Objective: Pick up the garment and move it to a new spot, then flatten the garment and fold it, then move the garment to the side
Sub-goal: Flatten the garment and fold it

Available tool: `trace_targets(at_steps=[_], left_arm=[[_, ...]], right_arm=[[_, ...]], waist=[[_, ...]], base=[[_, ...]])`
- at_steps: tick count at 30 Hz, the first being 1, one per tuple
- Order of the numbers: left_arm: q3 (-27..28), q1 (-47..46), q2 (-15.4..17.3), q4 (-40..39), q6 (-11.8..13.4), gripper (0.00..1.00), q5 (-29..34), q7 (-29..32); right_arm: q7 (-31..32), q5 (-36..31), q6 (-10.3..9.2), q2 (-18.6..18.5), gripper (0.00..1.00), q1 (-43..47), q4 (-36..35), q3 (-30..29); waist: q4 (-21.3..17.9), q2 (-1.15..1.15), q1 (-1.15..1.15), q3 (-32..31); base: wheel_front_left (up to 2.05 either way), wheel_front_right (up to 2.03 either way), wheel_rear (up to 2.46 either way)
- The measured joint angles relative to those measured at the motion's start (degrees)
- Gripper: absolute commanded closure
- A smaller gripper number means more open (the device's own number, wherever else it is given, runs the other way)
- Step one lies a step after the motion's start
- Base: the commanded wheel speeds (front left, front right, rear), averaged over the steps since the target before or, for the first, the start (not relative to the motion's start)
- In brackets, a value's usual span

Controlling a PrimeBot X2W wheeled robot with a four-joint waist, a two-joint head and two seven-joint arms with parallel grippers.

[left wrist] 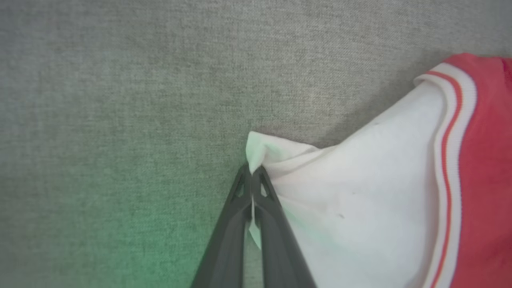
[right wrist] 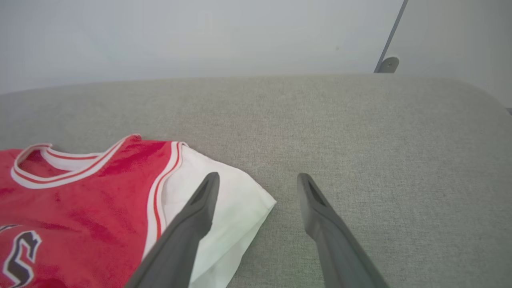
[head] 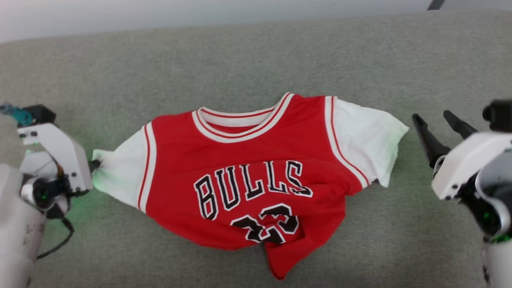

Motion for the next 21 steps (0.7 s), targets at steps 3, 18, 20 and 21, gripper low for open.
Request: trace_targets(at_steps=[3, 18, 20, 21], left_arm=[[-0.5, -1.2, -0.9, 0.0, -0.2, 1.0, 0.1, -0.5], [-2.2, -5.3, -3.5, 0.5, -1.2, 1.0, -0.7, -2.5], [-2.5, -5.8, -3.7, 0.8, -1.2, 1.0, -1.0, -2.5], [-2.6, -6.0, -3.8, 1.0, -1.3, 1.0, -1.1, -2.6]], right_arm=[[5.3, 1.5, 0.0, -1.1, 0.0, -3.4, 3.4, -0.3], [23.6, 2.3, -0.01, -2.7, 0.0, -13.5, 19.1, -1.6], [24.6, 2.1, -0.02, -2.6, 0.0, -15.0, 20.8, -1.4], [25.1, 1.8, -0.01, -2.7, 0.0, -15.5, 21.7, -1.1]], waist=[[0.9, 0.0, 0.0, 0.7], [5.4, 0.0, -0.01, 4.9], [5.7, 0.0, -0.01, 5.3], [5.9, 0.0, -0.01, 5.5]], base=[[0.0, 0.0, 0.0], [0.0, 0.0, 0.0], [0.0, 0.0, 0.0], [0.0, 0.0, 0.0]])
